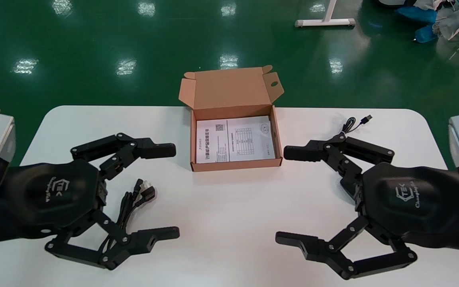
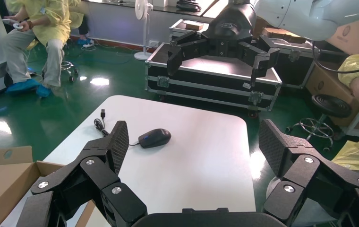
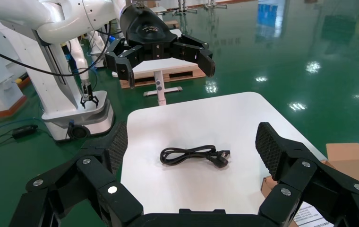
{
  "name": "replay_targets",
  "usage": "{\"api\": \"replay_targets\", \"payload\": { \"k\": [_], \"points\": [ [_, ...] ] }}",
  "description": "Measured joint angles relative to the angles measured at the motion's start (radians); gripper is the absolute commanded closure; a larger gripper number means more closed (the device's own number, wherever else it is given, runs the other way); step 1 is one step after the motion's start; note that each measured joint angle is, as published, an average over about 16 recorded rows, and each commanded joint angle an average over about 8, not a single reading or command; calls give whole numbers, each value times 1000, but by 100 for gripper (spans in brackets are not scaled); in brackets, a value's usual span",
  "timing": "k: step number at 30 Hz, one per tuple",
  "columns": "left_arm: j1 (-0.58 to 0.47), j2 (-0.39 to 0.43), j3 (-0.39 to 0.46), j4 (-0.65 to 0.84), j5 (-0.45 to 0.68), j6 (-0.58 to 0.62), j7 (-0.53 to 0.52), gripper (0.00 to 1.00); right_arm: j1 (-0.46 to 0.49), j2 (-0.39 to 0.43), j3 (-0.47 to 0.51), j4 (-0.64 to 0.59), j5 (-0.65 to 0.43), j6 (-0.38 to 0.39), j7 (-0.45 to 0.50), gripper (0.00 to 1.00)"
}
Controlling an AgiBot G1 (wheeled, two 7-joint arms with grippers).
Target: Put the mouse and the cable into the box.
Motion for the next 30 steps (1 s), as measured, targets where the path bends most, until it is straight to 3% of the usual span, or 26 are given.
{"api": "replay_targets", "payload": {
  "k": [15, 30],
  "points": [
    [60, -7, -7, -8, 14, -44, 28, 0, -22, 12, 1, -15, -36, 26, -32, 0],
    [475, -77, -107, -55, 72, -326, 241, 0, -141, 50, 5, -178, -241, 222, -221, 0]
  ]
}}
